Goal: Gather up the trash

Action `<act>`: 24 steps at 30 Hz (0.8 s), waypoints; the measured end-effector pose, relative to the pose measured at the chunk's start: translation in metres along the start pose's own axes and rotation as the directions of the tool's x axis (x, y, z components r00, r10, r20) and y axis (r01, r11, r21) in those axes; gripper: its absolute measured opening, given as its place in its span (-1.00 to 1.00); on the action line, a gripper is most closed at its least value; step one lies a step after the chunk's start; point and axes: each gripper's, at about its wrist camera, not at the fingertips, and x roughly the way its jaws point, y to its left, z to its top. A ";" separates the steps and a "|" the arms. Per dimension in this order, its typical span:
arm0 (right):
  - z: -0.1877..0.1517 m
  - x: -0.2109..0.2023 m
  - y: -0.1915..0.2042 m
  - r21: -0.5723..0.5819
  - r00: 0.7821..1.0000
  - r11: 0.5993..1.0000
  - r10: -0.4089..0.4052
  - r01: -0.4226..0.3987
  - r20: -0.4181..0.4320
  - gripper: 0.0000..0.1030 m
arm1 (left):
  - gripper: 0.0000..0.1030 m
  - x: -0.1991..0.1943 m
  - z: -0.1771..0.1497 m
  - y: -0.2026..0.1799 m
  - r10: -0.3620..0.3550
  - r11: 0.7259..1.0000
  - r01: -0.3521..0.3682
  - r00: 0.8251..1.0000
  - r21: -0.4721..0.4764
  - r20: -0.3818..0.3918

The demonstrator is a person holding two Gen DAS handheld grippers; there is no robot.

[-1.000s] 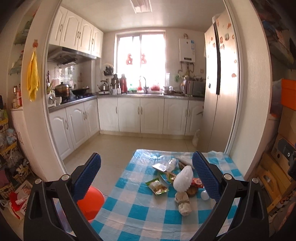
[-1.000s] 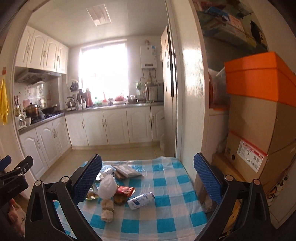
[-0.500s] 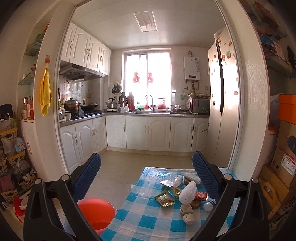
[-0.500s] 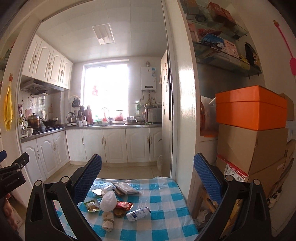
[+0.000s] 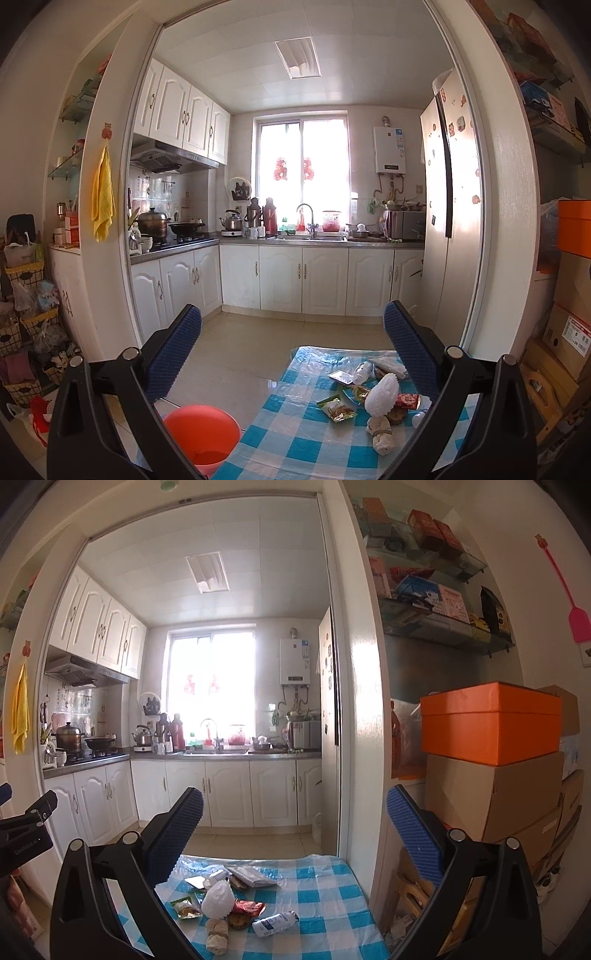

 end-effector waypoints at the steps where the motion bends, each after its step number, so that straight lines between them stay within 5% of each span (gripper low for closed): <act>1: 0.001 -0.002 -0.001 0.001 1.000 1.000 -0.005 0.005 0.007 0.91 | 0.93 0.000 0.002 -0.002 0.001 1.000 -0.001 1.000 0.001 0.002; 24: -0.004 0.010 -0.002 0.025 0.999 0.999 0.042 -0.042 -0.026 0.91 | 0.93 0.004 -0.004 0.004 0.015 1.000 -0.015 1.000 -0.011 -0.004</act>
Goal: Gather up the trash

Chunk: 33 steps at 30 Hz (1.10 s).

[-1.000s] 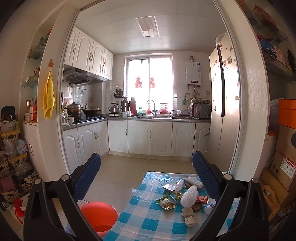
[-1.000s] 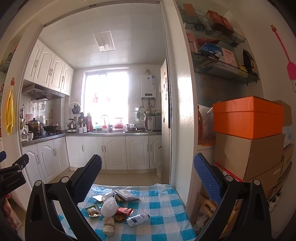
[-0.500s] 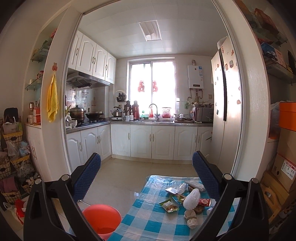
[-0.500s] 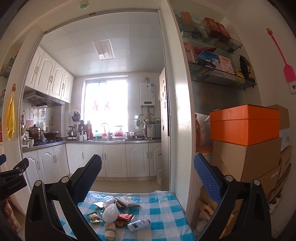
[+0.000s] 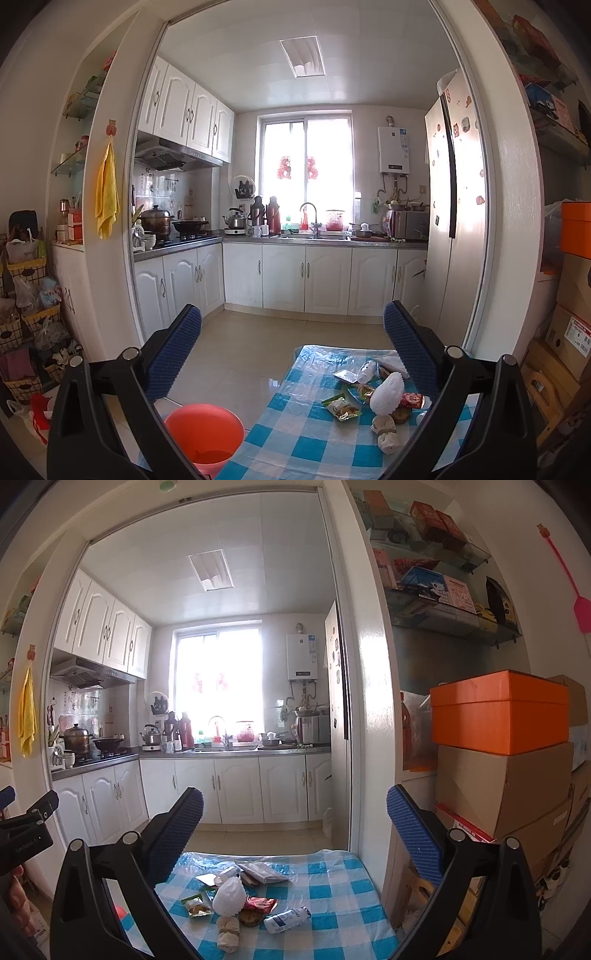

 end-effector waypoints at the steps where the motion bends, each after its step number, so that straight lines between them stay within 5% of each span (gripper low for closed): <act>1: -0.001 0.001 0.000 0.001 1.000 1.000 0.002 -0.002 -0.001 0.91 | 0.93 0.001 -0.001 0.000 0.000 1.000 0.000 1.000 0.000 -0.002; 27: -0.029 0.033 -0.011 0.047 0.998 0.999 0.022 -0.019 -0.054 0.91 | 0.93 0.035 -0.024 -0.019 -0.017 1.000 0.019 0.997 0.023 -0.082; 33: -0.049 0.056 -0.011 0.044 0.992 0.999 0.032 -0.027 -0.119 0.91 | 0.93 0.052 -0.041 -0.029 -0.024 0.999 0.029 0.993 0.045 -0.116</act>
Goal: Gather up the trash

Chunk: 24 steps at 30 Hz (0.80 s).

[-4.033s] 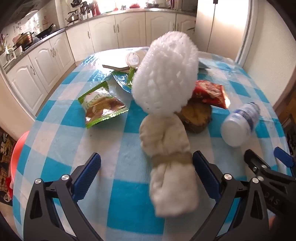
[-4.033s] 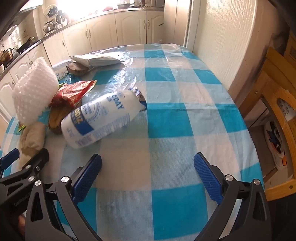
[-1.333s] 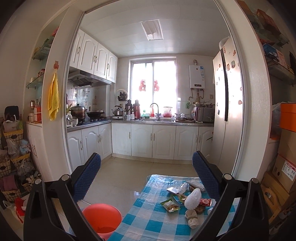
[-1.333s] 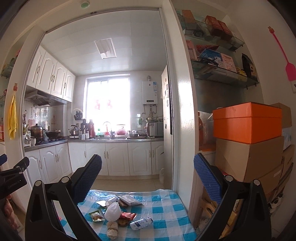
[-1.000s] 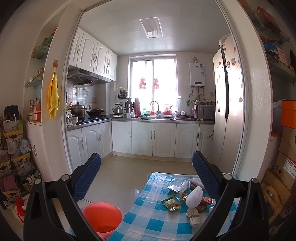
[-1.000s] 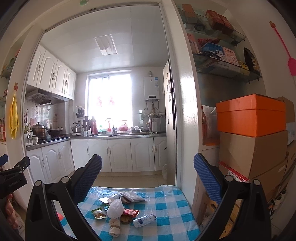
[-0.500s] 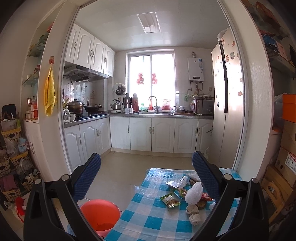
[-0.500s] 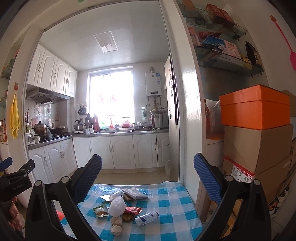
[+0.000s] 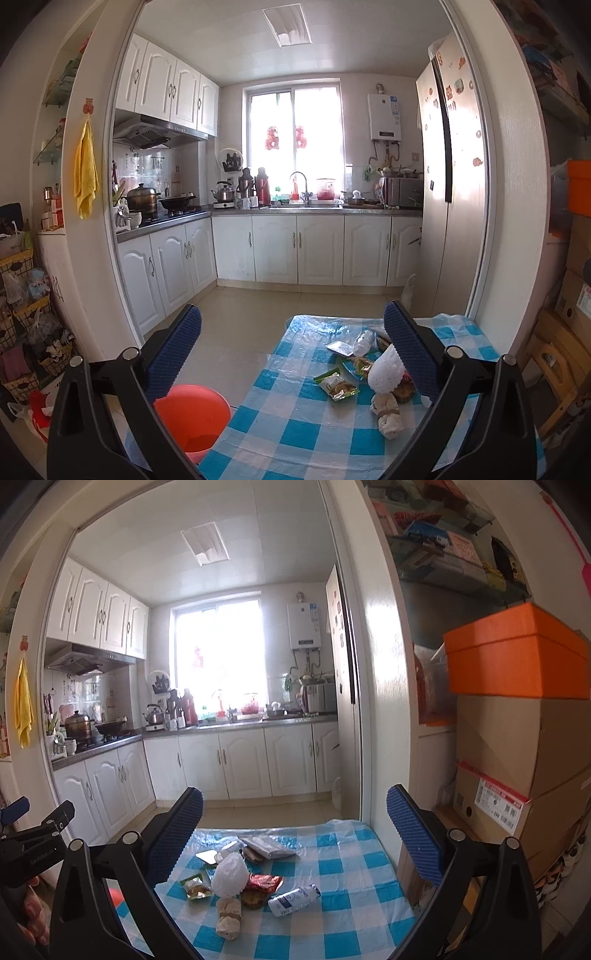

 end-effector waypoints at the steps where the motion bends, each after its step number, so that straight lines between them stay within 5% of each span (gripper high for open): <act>1: -0.004 0.006 0.000 -0.002 1.000 1.000 -0.001 0.000 -0.016 0.91 | 0.93 0.004 -0.004 -0.002 -0.002 1.000 0.002 1.000 0.004 -0.006; 6: -0.030 0.042 -0.014 0.082 0.991 0.994 0.075 -0.066 -0.109 0.91 | 0.93 0.028 -0.028 -0.011 -0.005 0.999 0.007 0.998 0.045 -0.055; 11: -0.065 0.086 -0.040 0.206 0.960 0.977 0.112 -0.059 -0.258 0.91 | 0.93 0.068 -0.071 -0.005 -0.054 0.998 0.059 0.983 0.022 -0.175; 18: -0.132 0.152 -0.067 0.389 0.860 0.920 0.239 -0.051 -0.451 0.91 | 0.93 0.112 -0.107 -0.015 -0.246 0.968 0.247 0.926 -0.033 -0.287; 21: -0.155 0.173 -0.076 0.494 0.815 0.868 0.317 -0.045 -0.485 0.91 | 0.93 0.128 -0.110 -0.036 -0.303 0.944 0.327 0.901 0.027 -0.312; 24: -0.167 0.188 -0.080 0.535 0.793 0.844 0.350 -0.036 -0.499 0.91 | 0.93 0.147 -0.115 -0.060 -0.348 0.917 0.394 0.870 0.069 -0.348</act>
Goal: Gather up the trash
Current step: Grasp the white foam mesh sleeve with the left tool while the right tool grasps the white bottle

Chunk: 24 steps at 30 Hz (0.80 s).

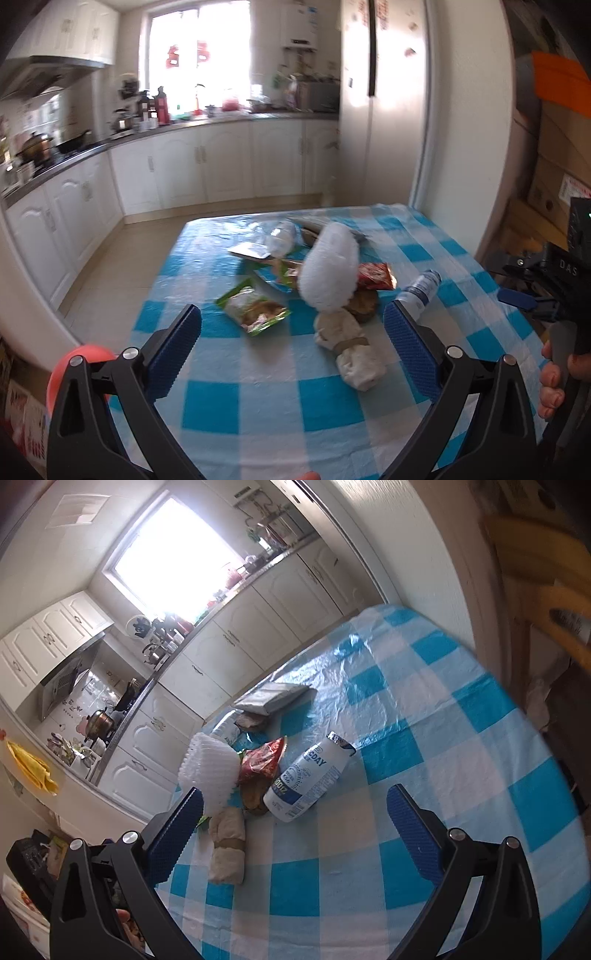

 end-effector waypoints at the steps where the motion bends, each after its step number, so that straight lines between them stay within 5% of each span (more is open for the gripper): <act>1: 0.001 0.007 -0.003 0.019 1.000 1.000 0.017 -0.017 -0.014 0.88 | 0.93 0.011 0.003 -0.005 -0.027 0.999 0.027 1.000 0.025 -0.012; 6: 0.006 0.030 -0.007 0.031 0.998 0.999 0.027 -0.025 -0.052 0.82 | 0.93 0.052 0.013 -0.022 -0.054 0.994 0.059 0.997 0.090 -0.059; 9: 0.010 0.046 -0.010 0.031 0.997 0.999 0.006 -0.004 -0.079 0.38 | 0.93 0.075 0.016 -0.030 -0.048 0.990 0.059 0.995 0.129 -0.084; 12: 0.013 0.057 -0.013 0.034 0.995 0.999 -0.017 0.020 -0.093 0.36 | 0.89 0.092 0.019 -0.033 -0.045 0.989 0.059 0.993 0.138 -0.105; 14: 0.015 0.062 -0.015 0.036 0.995 0.999 -0.020 0.023 -0.097 0.36 | 0.78 0.101 0.021 -0.034 -0.042 0.989 0.058 0.992 0.137 -0.119; 16: 0.017 0.068 -0.016 0.038 0.994 0.999 -0.034 0.038 -0.106 0.36 | 0.46 0.109 0.022 -0.033 -0.037 0.991 0.055 0.990 0.125 -0.138; 20: 0.018 0.083 -0.019 0.045 0.991 0.997 -0.050 0.056 -0.126 0.36 | 0.35 0.119 0.025 -0.025 -0.057 0.995 0.070 0.985 0.071 -0.162; 24: 0.018 0.096 -0.013 0.021 0.988 0.997 -0.071 0.074 -0.134 0.33 | -0.02 0.123 0.026 -0.017 -0.077 0.996 0.082 0.981 0.018 -0.179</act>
